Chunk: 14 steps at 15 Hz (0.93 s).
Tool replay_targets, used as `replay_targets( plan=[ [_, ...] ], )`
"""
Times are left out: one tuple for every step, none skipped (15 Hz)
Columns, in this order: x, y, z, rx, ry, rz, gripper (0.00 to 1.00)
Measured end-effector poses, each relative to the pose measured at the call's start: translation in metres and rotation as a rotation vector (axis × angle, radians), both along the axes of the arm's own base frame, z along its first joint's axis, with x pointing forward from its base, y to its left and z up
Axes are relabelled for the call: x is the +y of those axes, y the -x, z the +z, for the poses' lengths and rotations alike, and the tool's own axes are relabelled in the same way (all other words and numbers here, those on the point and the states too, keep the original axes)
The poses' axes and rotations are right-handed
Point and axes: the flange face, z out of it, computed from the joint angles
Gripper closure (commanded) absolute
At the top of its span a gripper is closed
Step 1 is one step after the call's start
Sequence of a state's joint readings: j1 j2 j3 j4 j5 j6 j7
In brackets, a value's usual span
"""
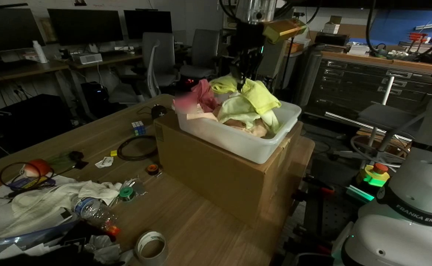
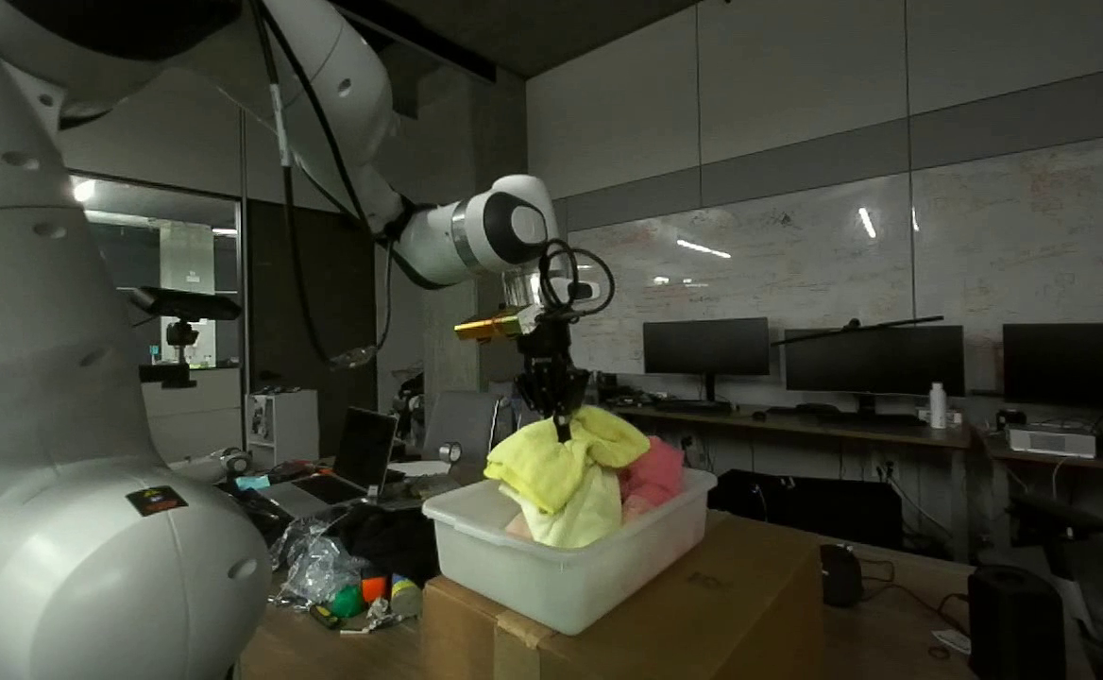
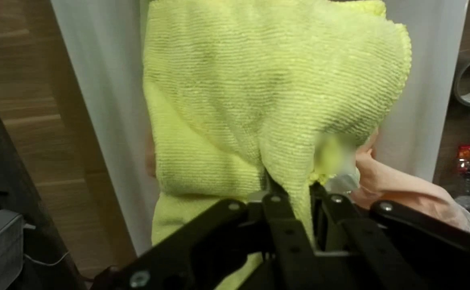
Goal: Pick up the fabrics from the container and put them on the table.
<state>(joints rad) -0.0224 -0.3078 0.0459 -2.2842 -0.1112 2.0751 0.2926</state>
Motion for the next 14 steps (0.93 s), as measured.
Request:
replay_targets(
  plan=[
    [0.000,0.003,0.015,-0.023,0.011,-0.001,0.91],
    [0.001,0.007,0.032,-0.049,0.027,-0.004,0.91],
    [0.001,0.012,0.050,-0.078,0.040,-0.007,0.91],
    [0.002,0.017,0.069,-0.107,0.050,-0.013,0.91],
    [0.003,0.022,0.088,-0.137,0.061,-0.017,0.91],
    [0.005,0.028,0.106,-0.167,0.072,-0.021,0.91],
    [0.008,0.034,0.122,-0.195,0.083,-0.022,0.91],
    [0.011,0.039,0.137,-0.220,0.095,-0.021,0.91],
    [0.016,0.043,0.150,-0.239,0.107,-0.018,0.91],
    [0.022,0.046,0.160,-0.253,0.122,-0.011,0.91],
    [0.028,0.048,0.167,-0.262,0.135,-0.002,0.91],
    [0.034,0.049,0.172,-0.267,0.149,0.009,0.91],
    [0.041,0.049,0.175,-0.265,0.161,0.021,0.91],
    [0.050,0.049,0.176,-0.259,0.174,0.037,0.92]
  ],
)
